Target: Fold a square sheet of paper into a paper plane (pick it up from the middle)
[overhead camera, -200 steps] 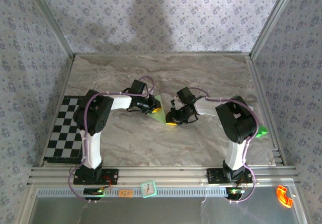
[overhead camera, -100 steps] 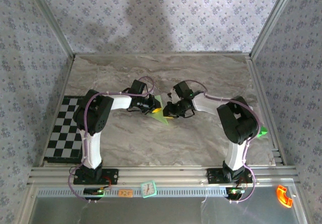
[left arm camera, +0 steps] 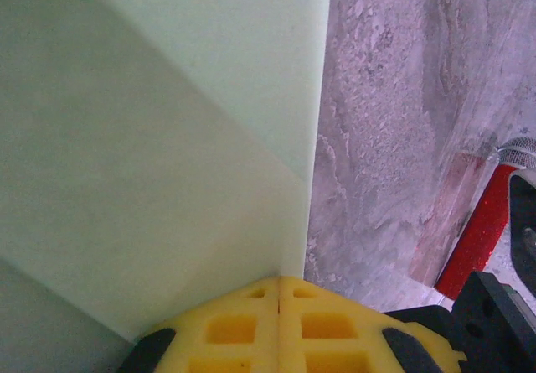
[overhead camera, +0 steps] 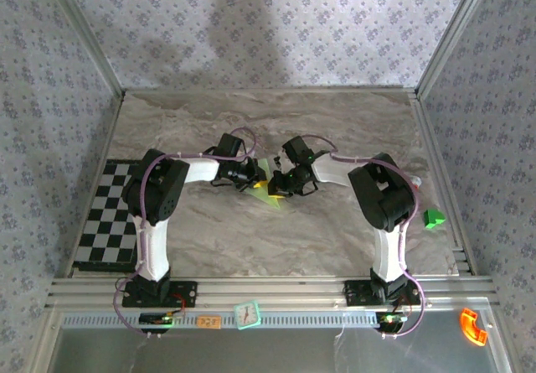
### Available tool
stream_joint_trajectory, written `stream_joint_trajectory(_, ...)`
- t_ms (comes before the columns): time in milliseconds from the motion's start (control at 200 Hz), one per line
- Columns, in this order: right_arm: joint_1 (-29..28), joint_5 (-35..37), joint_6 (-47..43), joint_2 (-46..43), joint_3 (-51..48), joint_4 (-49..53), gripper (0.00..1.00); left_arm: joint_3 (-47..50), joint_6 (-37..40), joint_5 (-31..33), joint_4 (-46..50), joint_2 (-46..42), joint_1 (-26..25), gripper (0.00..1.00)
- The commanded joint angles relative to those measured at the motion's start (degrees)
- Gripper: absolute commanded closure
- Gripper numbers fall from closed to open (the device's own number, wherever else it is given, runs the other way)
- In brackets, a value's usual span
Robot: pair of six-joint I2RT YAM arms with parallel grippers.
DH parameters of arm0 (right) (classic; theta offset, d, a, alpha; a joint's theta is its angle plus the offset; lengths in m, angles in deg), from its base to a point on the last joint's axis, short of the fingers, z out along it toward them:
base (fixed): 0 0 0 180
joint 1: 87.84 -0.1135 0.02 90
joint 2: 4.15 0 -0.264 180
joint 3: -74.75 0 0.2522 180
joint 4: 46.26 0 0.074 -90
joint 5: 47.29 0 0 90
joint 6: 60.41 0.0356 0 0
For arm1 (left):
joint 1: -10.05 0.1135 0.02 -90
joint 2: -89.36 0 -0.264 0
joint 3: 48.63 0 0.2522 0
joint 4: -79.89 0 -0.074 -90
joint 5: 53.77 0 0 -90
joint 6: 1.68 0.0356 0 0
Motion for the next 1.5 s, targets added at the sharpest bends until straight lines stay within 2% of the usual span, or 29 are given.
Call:
stream_joint_trajectory(0, -0.81, 1.14, -1.3, 1.23, -0.69, 3.16, 0.88, 1.21, 0.58, 4.1, 6.15, 2.47, -0.06, 0.96)
stream_joint_trajectory(155, -1.12, 1.84, -1.65, 0.79, -2.52, 4.04, 0.88, 1.3, 0.98, 6.51, 8.46, 2.9, -0.06, 1.0)
stream_joint_trajectory(360, -1.4, 1.78, -1.93, -2.12, -6.7, 4.69, 0.88, 1.68, 0.46, 8.8, 9.96, 3.61, 0.53, 1.0)
stream_joint_trajectory(759, -1.15, 1.16, -1.7, -9.45, -15.45, 5.89, 0.88, 2.24, 0.83, 8.08, 9.43, 3.61, 0.86, 1.0)
stream_joint_trajectory(959, 0.24, 1.79, -1.79, -16.29, -13.16, 3.01, 0.85, 2.42, 1.15, 7.23, 8.77, 2.83, 0.76, 1.0)
stream_joint_trajectory(1069, -0.16, 1.98, -1.17, -13.73, -9.39, 1.85, 0.84, 2.38, 0.93, 6.72, 8.12, 2.64, 0.79, 1.0)
stream_joint_trajectory(1254, -1.47, 3.91, -0.57, -6.97, -4.54, 1.08, 0.9, 2.12, 0.7, 5.65, 7.28, 2.22, 0.5, 1.0)
stream_joint_trajectory(1494, -1.65, 7.12, -1.36, -3.5, -4.07, 3.24, 0.92, -0.21, 1.83, 4.58, 7.81, 0.36, 0.21, 1.0)
